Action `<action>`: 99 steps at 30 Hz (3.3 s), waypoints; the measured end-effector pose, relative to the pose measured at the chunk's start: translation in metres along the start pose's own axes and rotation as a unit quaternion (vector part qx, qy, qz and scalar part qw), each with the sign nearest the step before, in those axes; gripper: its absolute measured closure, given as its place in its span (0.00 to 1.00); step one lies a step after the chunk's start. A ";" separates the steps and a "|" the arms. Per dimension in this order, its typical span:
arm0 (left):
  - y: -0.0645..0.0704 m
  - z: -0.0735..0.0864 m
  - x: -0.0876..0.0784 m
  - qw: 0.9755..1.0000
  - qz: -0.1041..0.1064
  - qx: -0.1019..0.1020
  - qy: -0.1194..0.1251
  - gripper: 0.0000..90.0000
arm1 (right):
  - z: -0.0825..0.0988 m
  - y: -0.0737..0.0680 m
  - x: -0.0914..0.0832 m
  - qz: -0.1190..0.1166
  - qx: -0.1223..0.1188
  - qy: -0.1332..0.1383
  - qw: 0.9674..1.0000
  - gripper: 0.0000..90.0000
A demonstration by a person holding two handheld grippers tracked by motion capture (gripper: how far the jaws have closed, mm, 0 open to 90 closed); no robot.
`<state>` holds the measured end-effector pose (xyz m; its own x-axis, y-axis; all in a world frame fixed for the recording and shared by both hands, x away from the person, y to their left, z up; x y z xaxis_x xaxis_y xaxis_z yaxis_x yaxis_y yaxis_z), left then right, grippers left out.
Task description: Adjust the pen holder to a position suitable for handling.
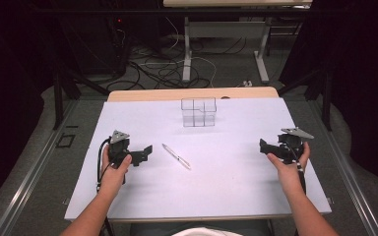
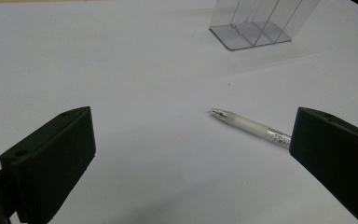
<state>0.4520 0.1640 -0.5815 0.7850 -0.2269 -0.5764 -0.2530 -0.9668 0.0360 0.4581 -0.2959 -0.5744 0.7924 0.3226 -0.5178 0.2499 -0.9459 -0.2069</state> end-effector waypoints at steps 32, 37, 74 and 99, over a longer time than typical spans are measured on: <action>0.004 0.002 0.000 1.000 -0.001 0.002 -0.001 0.00 | -0.020 -0.065 0.045 -0.083 -0.026 -0.066 0.994 0.33; 0.004 0.001 0.001 1.000 0.000 0.002 0.000 0.00 | -0.036 -0.081 0.051 -0.095 -0.042 -0.073 0.992 0.35; 0.003 0.001 0.001 1.000 0.003 0.001 -0.001 0.00 | -0.110 -0.131 0.093 -0.086 -0.028 -0.116 0.989 0.61; 0.005 0.000 0.000 1.000 0.009 -0.002 0.001 0.00 | -0.111 -0.134 0.136 -0.058 0.004 -0.110 0.992 0.70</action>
<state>0.4507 0.1595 -0.5813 0.7811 -0.2453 -0.5742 -0.2651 -0.9629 0.0508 0.5947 -0.1288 -0.5249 0.6177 0.4295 -0.6588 0.3274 -0.9021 -0.2811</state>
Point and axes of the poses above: each handheld gripper's, and its own axes: x roughly forward along the jaws, z roughly out of its underside, y roughly to its right, the point moved 10 cm from there along x, roughly forward along the jaws, and after that the axes turned 14 degrees about -z, right-handed, at the moved point
